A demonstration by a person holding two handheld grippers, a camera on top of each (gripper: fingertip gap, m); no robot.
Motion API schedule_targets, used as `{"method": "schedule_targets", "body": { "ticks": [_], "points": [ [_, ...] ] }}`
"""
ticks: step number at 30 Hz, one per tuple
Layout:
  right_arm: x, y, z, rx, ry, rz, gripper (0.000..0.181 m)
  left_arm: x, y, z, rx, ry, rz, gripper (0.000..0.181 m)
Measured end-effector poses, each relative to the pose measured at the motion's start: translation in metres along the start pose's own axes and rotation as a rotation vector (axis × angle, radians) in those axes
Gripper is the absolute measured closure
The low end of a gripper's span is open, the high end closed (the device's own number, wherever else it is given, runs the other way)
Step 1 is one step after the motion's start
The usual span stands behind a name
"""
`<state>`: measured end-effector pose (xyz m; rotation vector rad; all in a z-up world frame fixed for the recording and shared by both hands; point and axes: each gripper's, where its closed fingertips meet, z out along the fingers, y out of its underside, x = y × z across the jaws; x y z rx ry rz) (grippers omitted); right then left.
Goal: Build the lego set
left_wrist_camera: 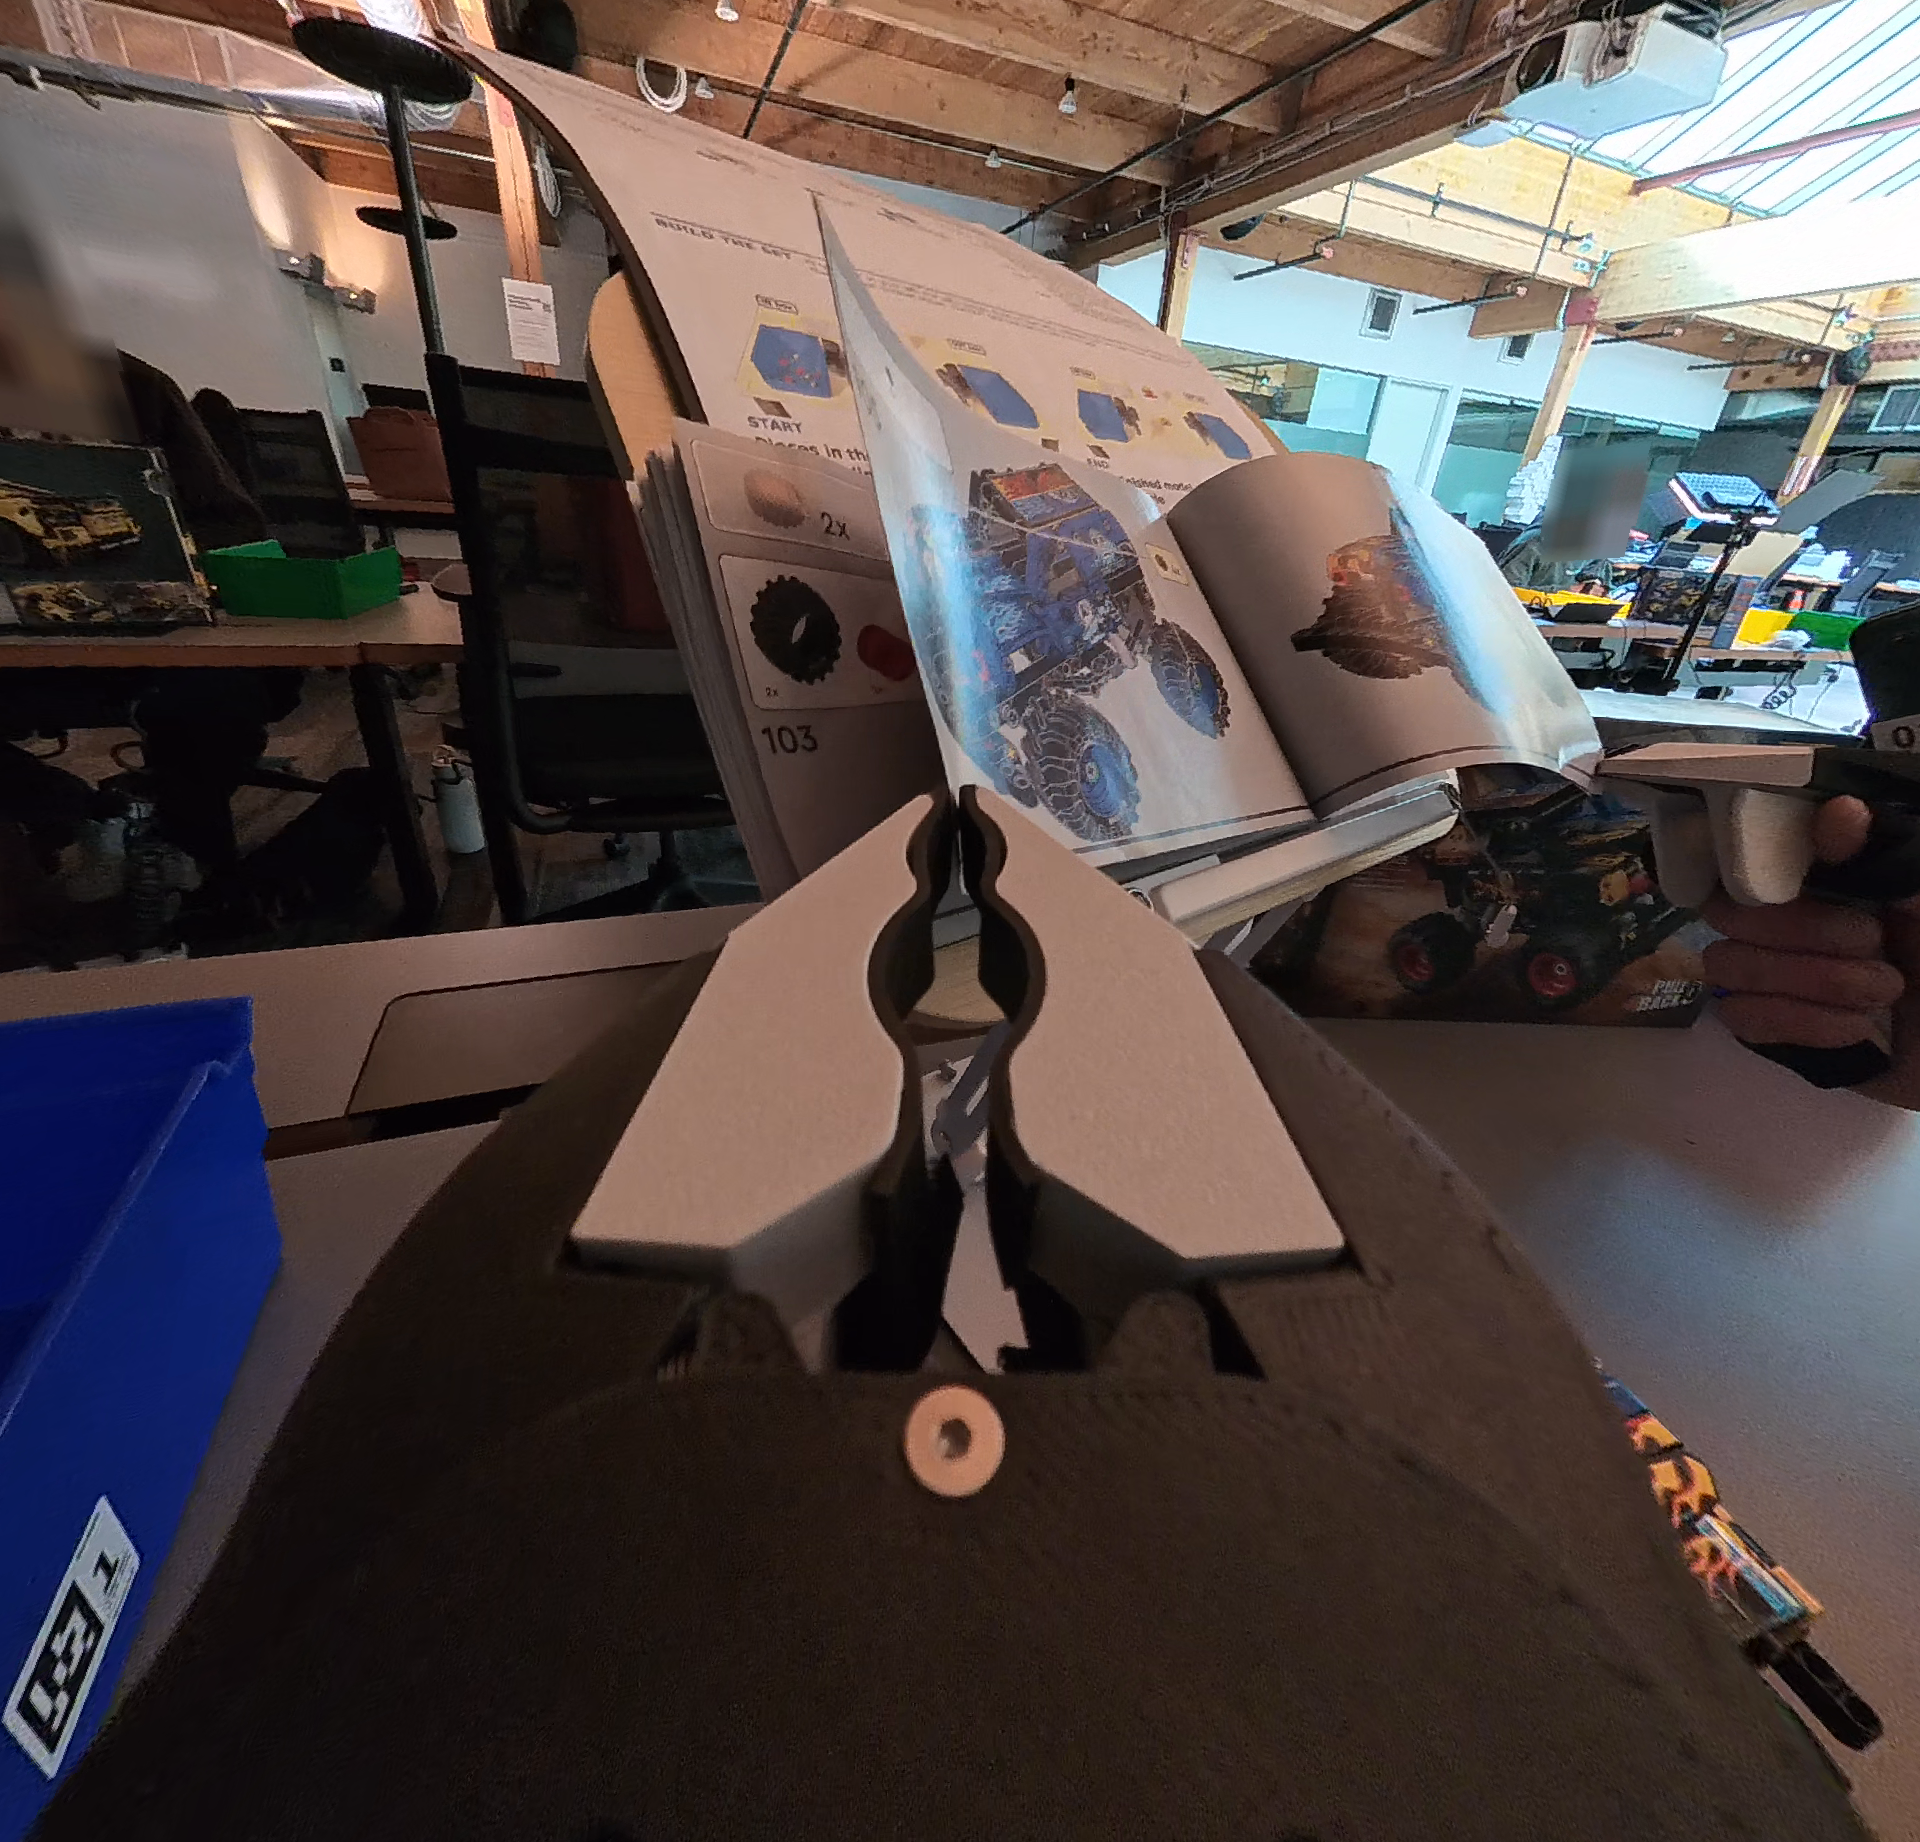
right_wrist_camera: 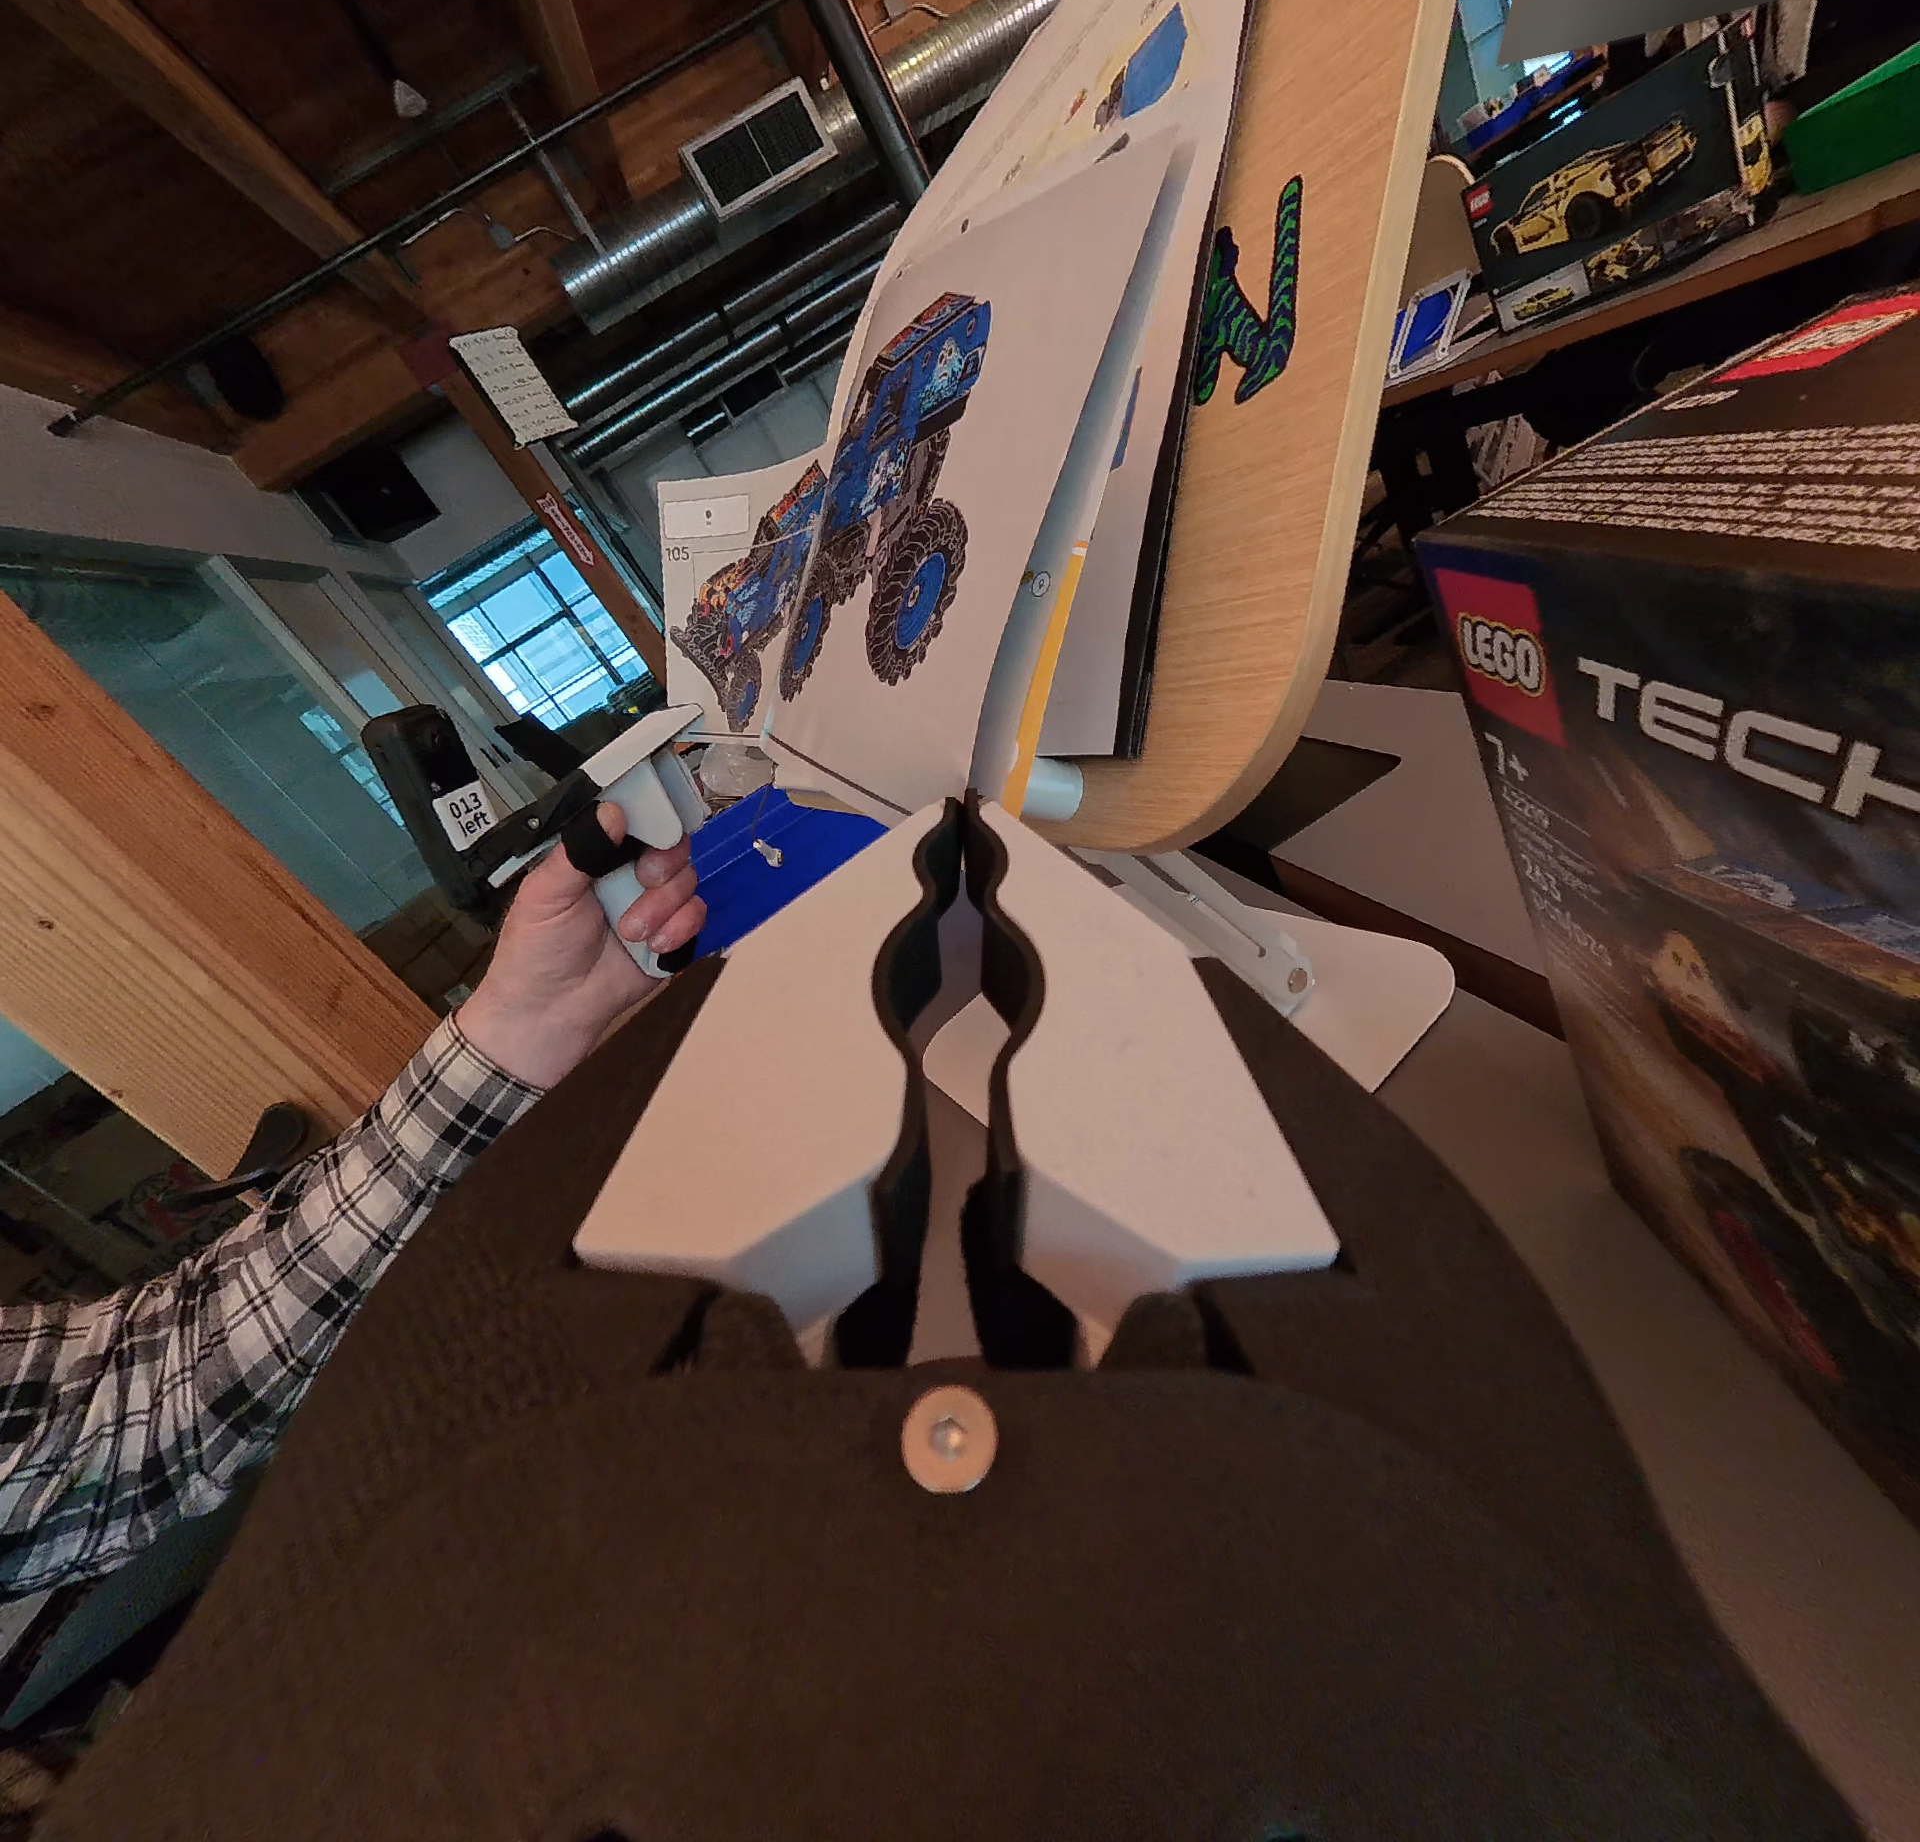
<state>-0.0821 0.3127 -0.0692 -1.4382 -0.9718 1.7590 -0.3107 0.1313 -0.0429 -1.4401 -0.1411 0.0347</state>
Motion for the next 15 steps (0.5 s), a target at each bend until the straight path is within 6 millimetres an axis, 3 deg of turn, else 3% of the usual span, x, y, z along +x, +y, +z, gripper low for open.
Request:
{"method": "schedule_targets", "body": {
  "ticks": [15],
  "points": [
    [-0.0010, -0.0011, -0.0006, 0.002, -0.004, -0.003, 0.181, -0.0023, 0.0004, -0.0025, 0.003, -0.007, -0.004, 0.181]
  ]
}}
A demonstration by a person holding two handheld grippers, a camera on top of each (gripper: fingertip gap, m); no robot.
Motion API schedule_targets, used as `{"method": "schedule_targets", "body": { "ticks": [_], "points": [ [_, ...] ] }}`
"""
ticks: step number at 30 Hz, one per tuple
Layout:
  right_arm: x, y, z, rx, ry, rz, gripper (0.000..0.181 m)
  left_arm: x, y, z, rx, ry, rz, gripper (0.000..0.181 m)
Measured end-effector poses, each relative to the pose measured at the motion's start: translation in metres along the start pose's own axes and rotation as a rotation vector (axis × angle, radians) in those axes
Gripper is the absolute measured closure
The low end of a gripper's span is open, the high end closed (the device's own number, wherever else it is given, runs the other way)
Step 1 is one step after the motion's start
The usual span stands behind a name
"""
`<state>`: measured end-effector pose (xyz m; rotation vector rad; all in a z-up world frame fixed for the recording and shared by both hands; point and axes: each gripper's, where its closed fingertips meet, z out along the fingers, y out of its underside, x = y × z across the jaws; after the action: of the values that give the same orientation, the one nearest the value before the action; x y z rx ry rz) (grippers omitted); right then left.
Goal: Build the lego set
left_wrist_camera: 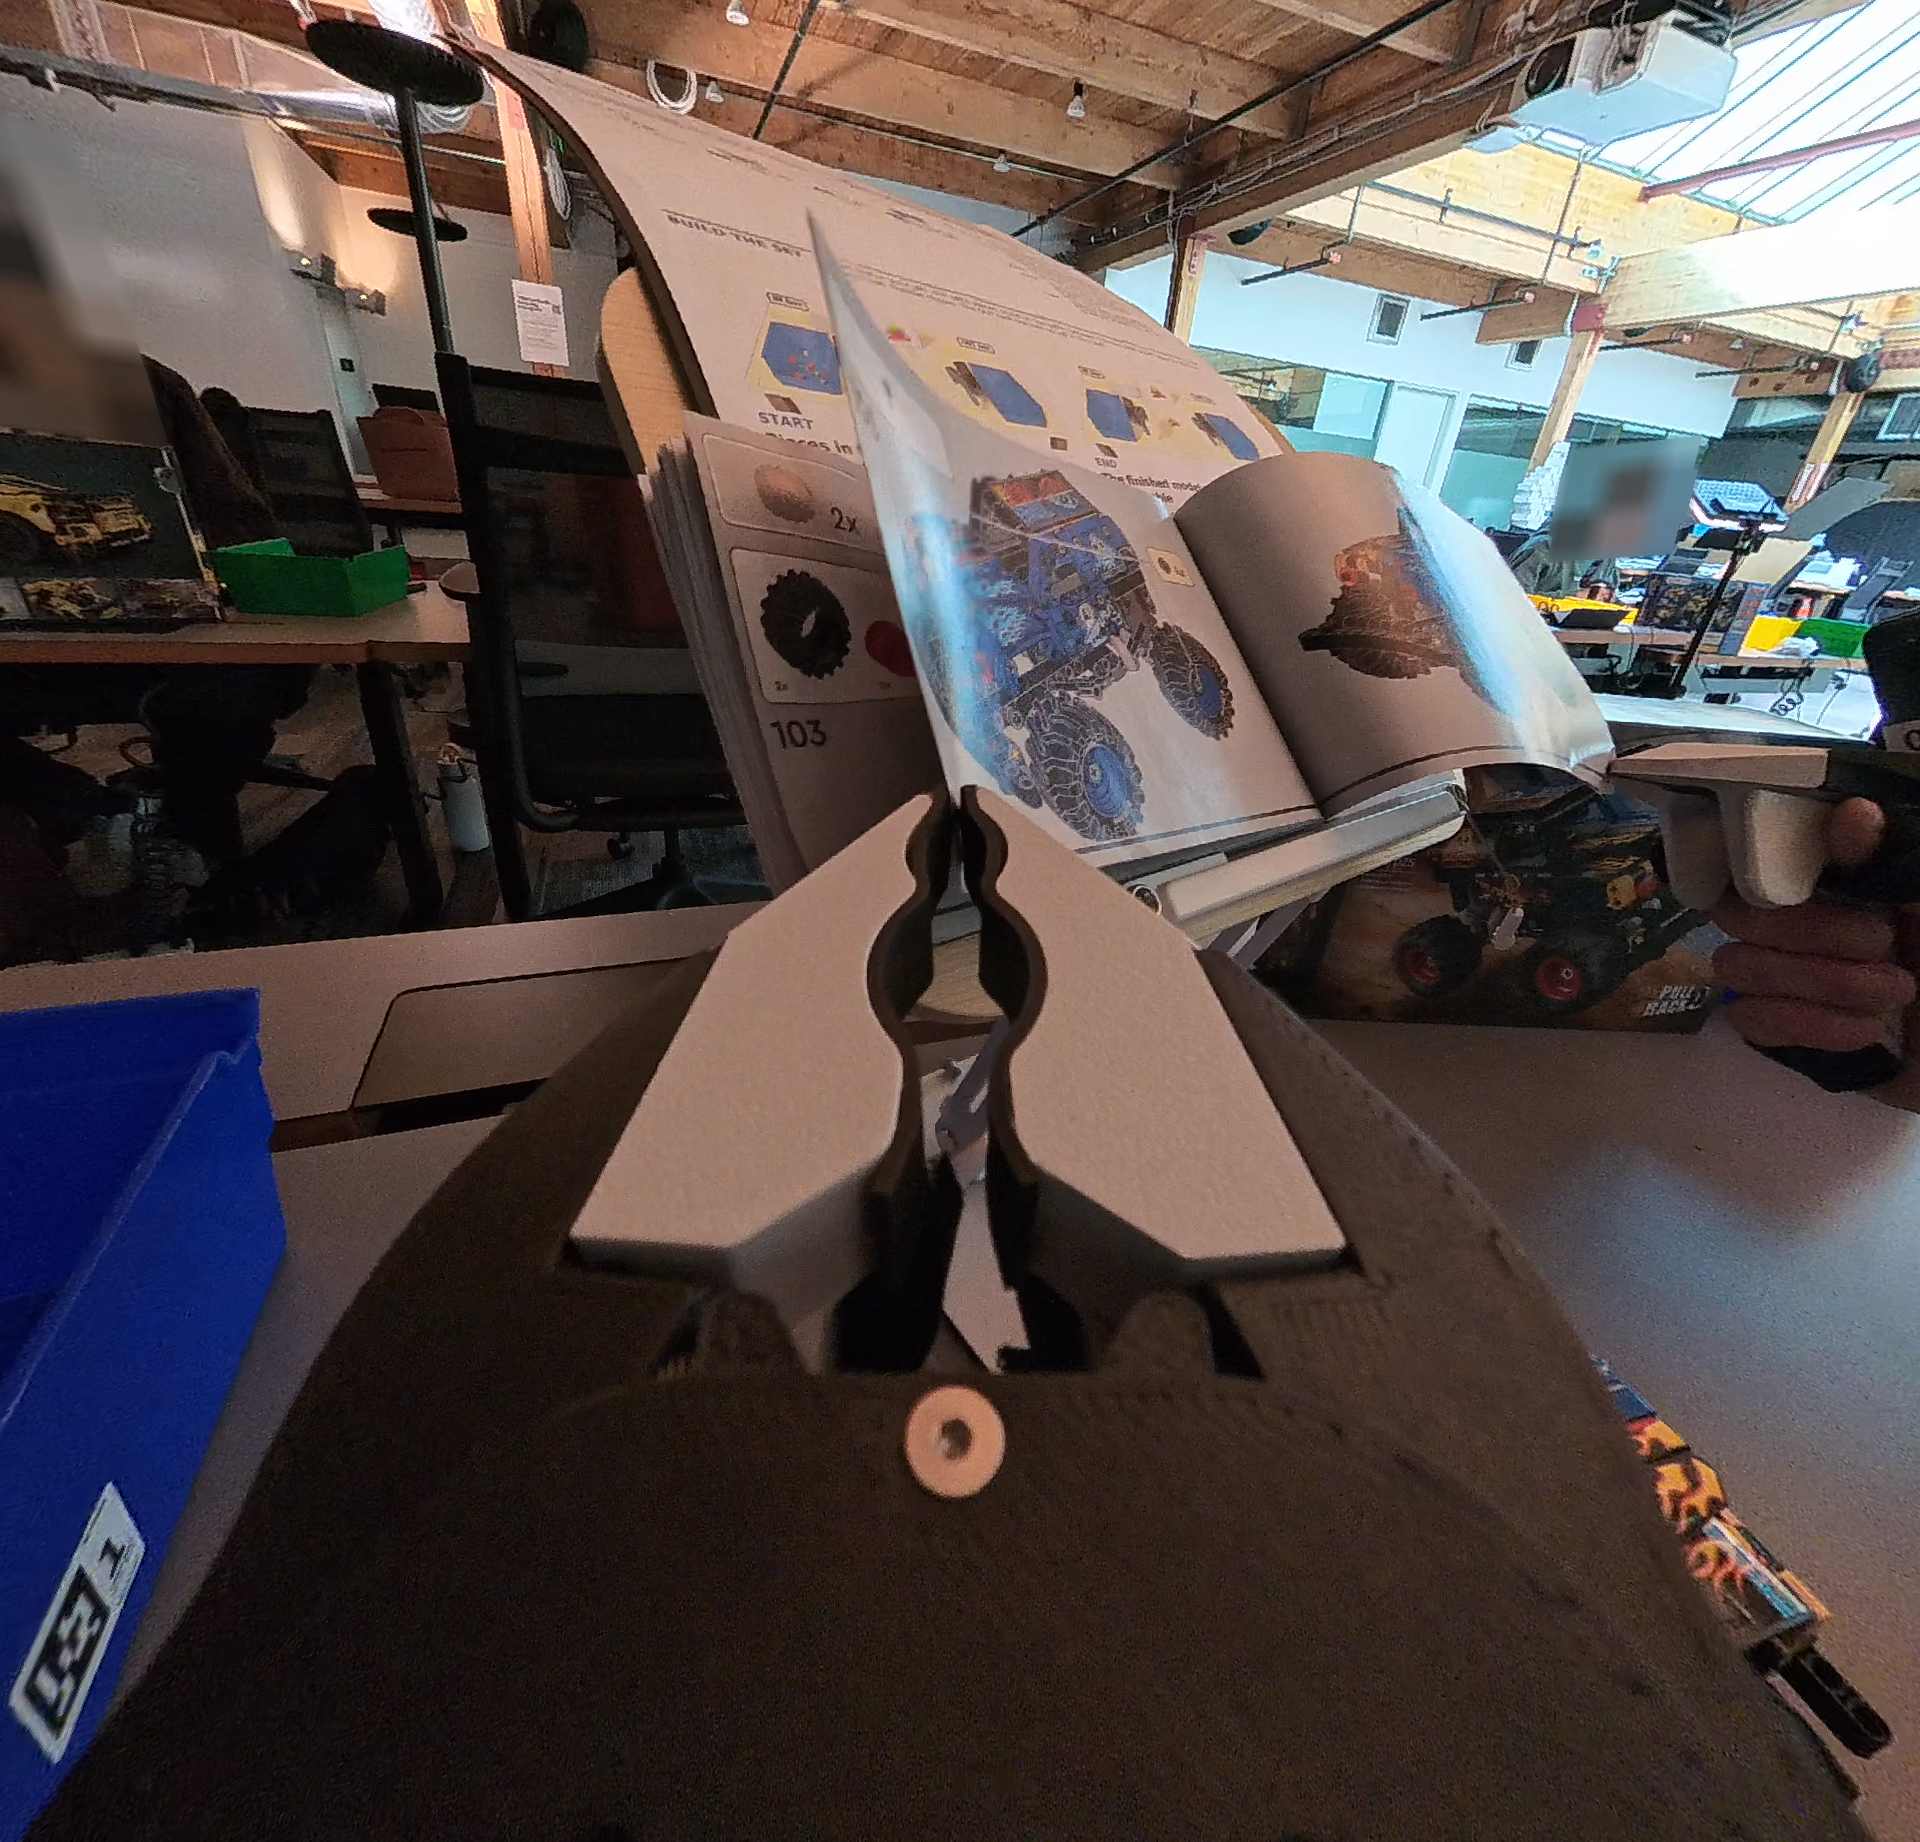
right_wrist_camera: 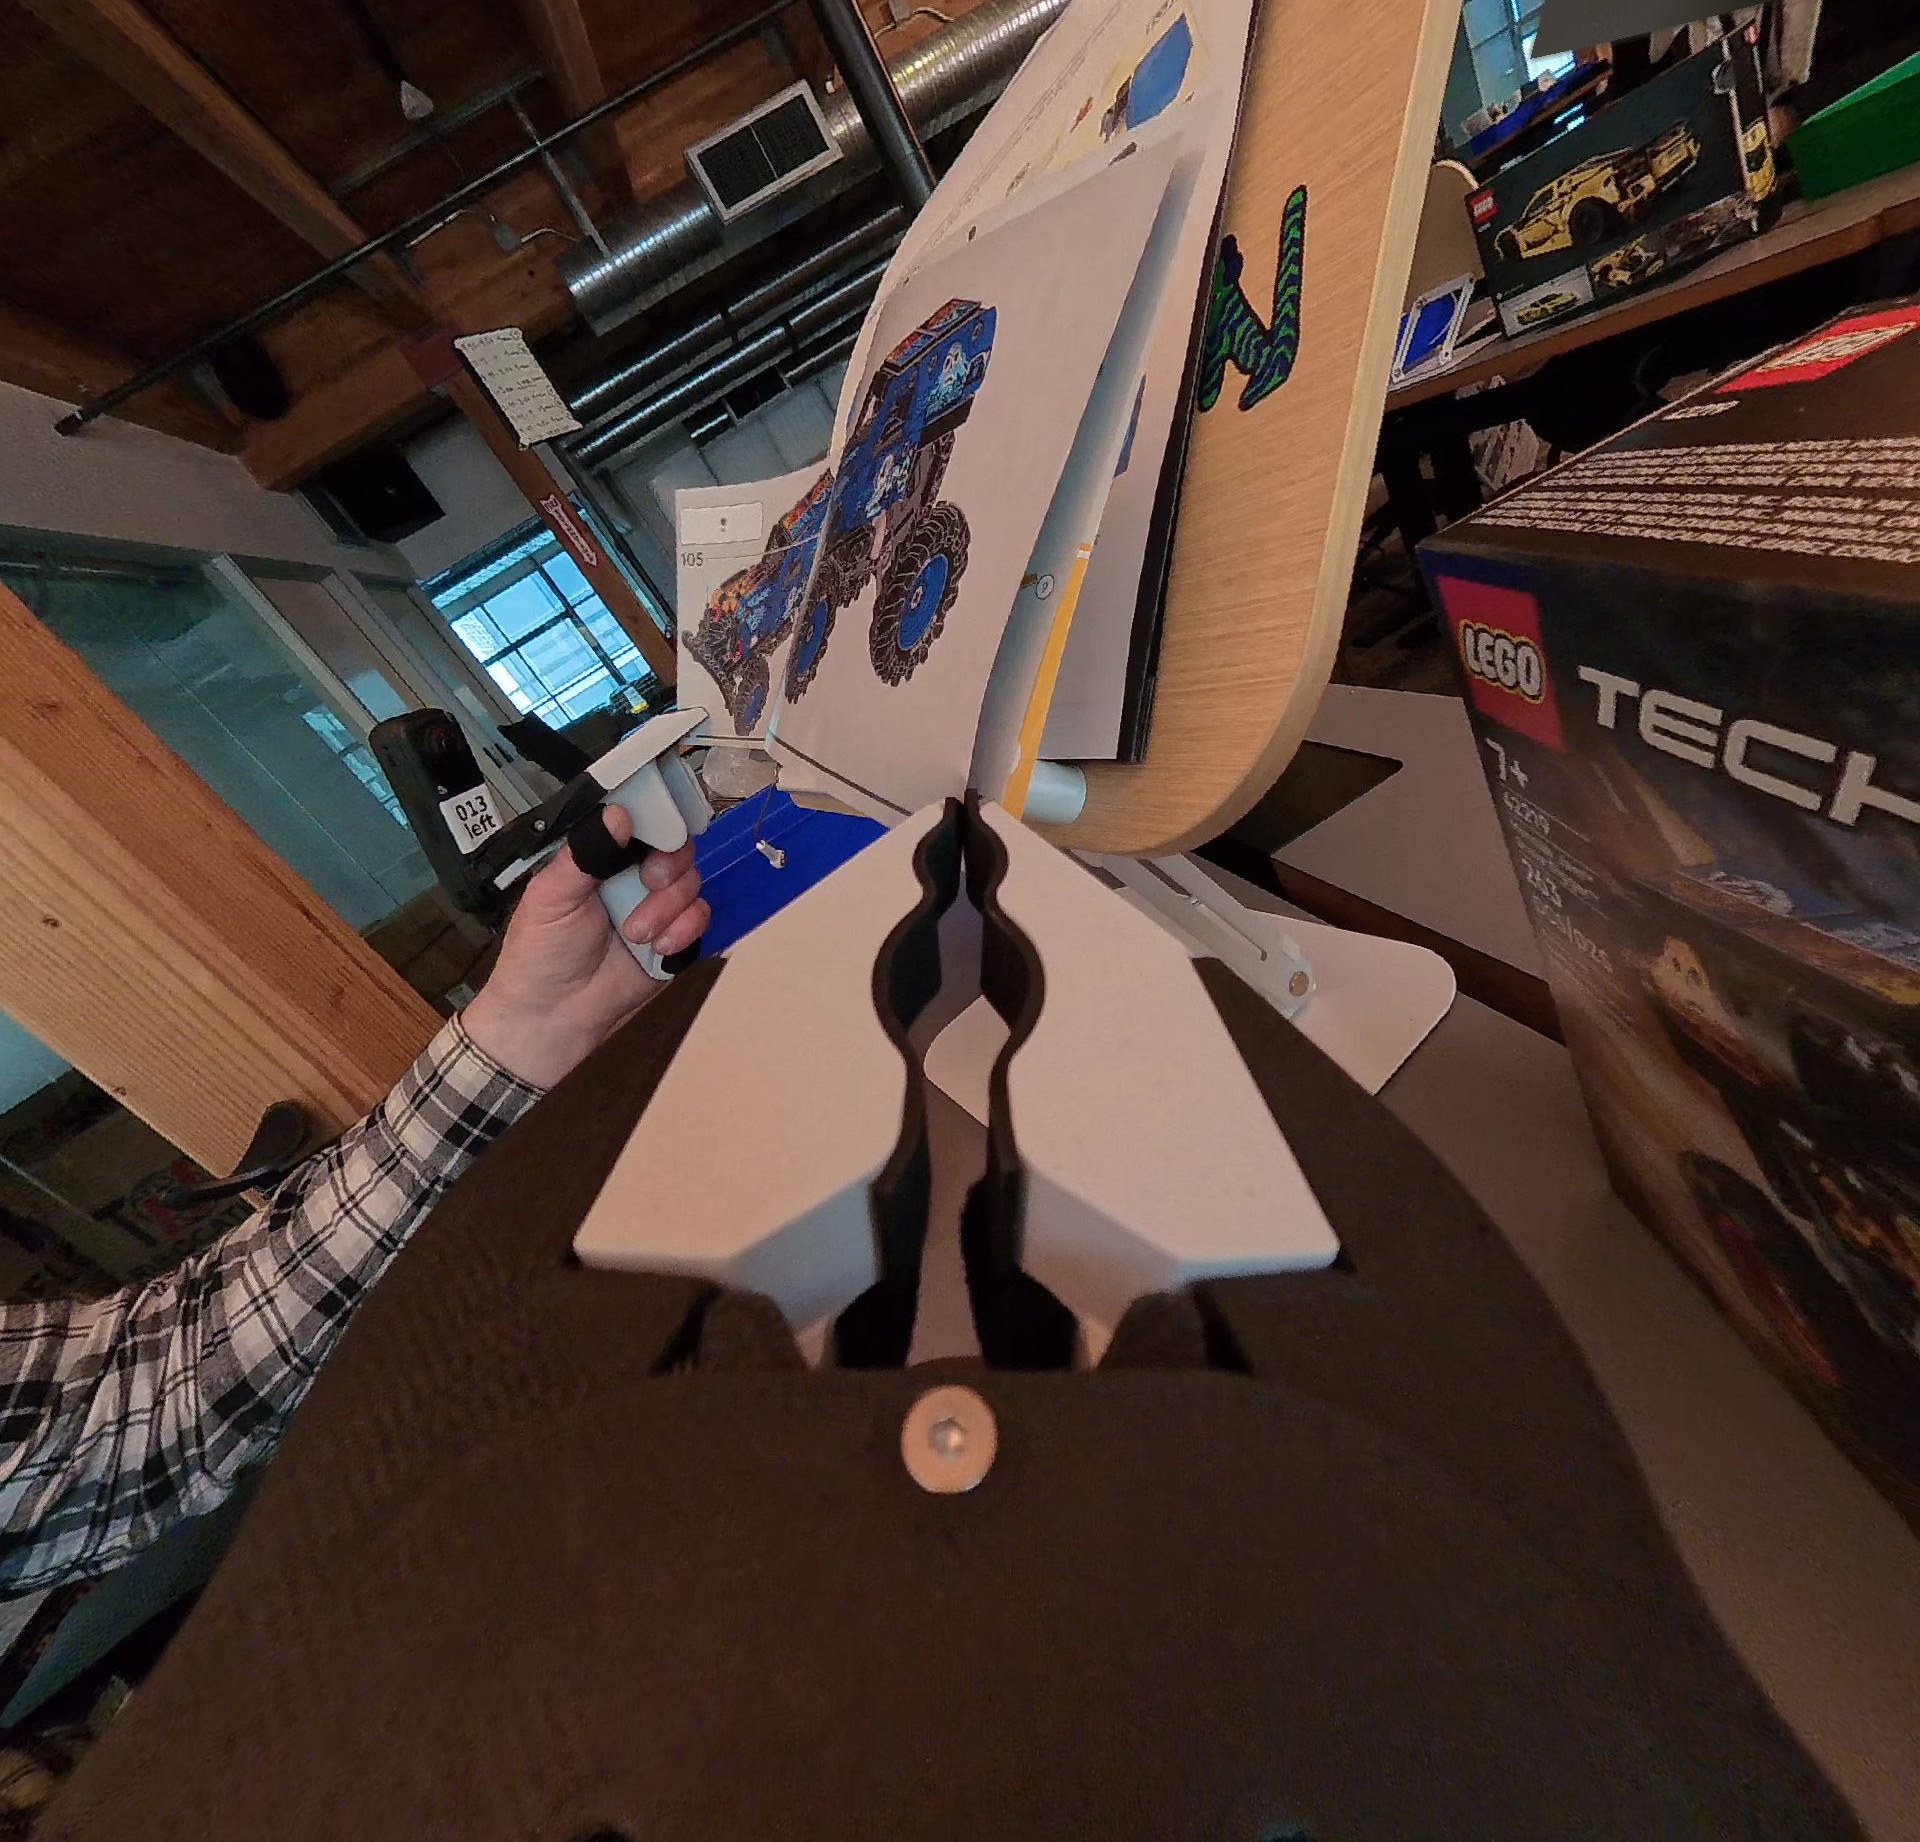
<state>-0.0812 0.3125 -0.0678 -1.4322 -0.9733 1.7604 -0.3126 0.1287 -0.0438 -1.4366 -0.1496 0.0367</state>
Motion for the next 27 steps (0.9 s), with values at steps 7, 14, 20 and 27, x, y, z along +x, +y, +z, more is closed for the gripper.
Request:
{"method": "schedule_targets", "body": {
  "ticks": [7, 14, 20, 27],
  "points": [
    [-0.002, -0.001, 0.000, 0.000, -0.008, -0.003, 0.181, -0.012, -0.030, -0.015, 0.071, -0.185, 0.175, 0.148],
    [-0.006, 0.000, 0.002, -0.006, -0.025, 0.000, 0.181, 0.114, -0.034, 0.033, -0.042, 0.023, 0.767, 0.134],
    [-0.013, -0.006, -0.001, 0.003, -0.053, -0.012, 0.181, 0.190, 0.009, 0.094, -0.167, 0.207, 1.118, 0.133],
    [-0.014, -0.012, -0.006, 0.023, -0.066, 0.003, 0.181, 0.196, 0.033, 0.114, -0.228, 0.223, 1.194, 0.163]
  ]
}}
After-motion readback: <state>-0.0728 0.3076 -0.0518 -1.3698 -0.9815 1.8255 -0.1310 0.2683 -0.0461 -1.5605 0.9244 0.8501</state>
